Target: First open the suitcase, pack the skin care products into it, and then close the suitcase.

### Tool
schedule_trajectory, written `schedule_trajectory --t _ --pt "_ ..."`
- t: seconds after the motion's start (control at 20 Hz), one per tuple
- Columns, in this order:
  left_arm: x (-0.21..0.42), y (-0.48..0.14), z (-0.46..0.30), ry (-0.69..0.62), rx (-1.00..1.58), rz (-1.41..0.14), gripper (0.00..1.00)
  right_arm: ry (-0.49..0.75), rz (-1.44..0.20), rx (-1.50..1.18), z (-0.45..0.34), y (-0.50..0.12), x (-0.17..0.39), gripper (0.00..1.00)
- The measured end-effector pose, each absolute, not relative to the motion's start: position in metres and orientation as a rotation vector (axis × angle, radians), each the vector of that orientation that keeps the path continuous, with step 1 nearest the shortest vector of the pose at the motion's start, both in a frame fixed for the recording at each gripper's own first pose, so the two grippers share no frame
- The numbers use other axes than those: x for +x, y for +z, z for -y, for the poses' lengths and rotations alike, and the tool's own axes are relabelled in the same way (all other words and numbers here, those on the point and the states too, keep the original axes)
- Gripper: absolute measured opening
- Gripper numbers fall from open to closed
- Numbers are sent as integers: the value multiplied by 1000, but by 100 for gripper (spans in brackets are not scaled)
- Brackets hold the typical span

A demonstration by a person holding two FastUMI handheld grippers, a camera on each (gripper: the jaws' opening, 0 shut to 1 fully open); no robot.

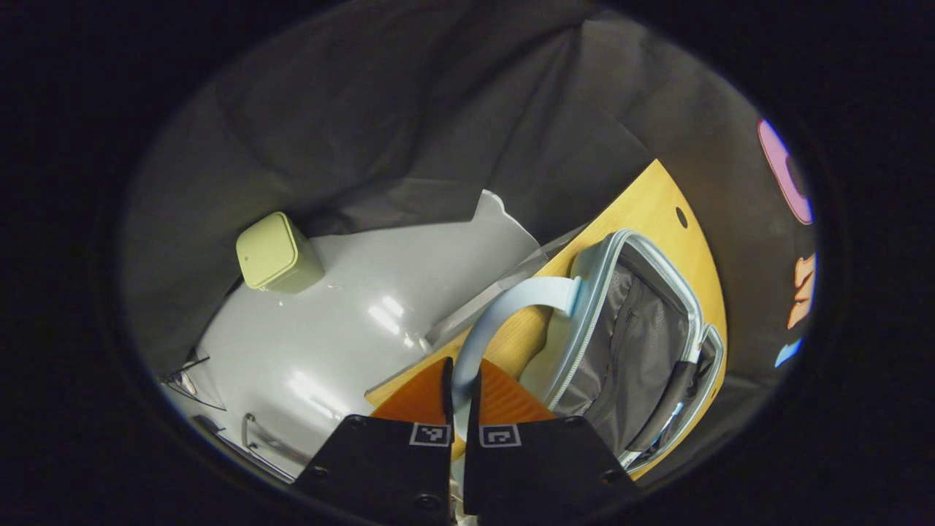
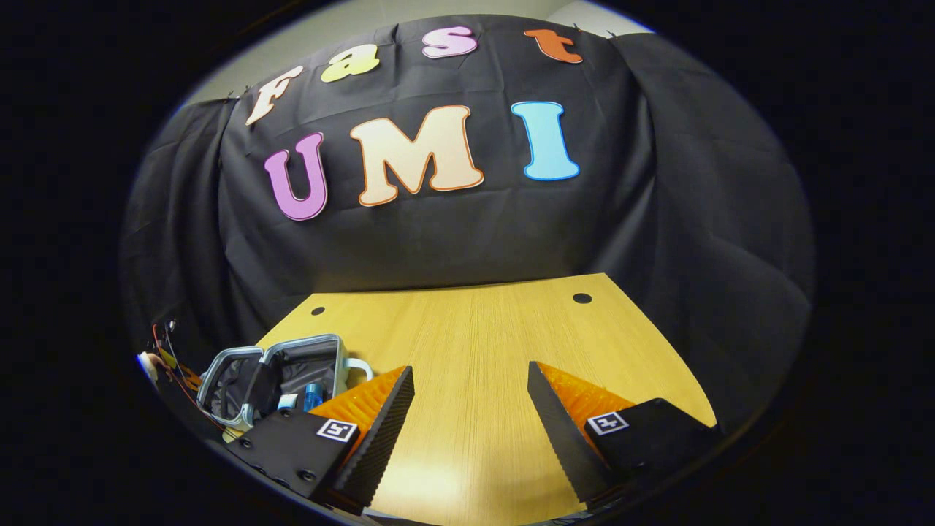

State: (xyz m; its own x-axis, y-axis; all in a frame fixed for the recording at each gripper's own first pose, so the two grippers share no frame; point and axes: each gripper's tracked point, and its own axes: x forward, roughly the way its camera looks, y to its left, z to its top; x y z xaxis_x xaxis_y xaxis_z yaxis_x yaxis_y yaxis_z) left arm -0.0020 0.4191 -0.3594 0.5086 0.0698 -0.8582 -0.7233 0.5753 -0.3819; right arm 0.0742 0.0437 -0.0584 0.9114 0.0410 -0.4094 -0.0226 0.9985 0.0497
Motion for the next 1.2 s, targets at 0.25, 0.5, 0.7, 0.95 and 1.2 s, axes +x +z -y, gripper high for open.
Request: schedule_trajectory --t 0.25,0.5,0.7,0.95,1.2 --pt "-2 -325 -419 530 -740 -892 0 31 -421 48 -42 -58 77 98" --pt "16 -260 -402 454 -704 -813 0 48 -425 74 -43 -63 79 98" --pt "24 -213 -383 400 -664 -769 0 57 -424 100 -38 -66 82 98" --pt "38 -155 -348 331 -622 -702 0 49 -411 144 -20 -65 84 98" --pt "58 -106 -296 236 -550 -650 0 27 -405 182 6 -66 78 98"
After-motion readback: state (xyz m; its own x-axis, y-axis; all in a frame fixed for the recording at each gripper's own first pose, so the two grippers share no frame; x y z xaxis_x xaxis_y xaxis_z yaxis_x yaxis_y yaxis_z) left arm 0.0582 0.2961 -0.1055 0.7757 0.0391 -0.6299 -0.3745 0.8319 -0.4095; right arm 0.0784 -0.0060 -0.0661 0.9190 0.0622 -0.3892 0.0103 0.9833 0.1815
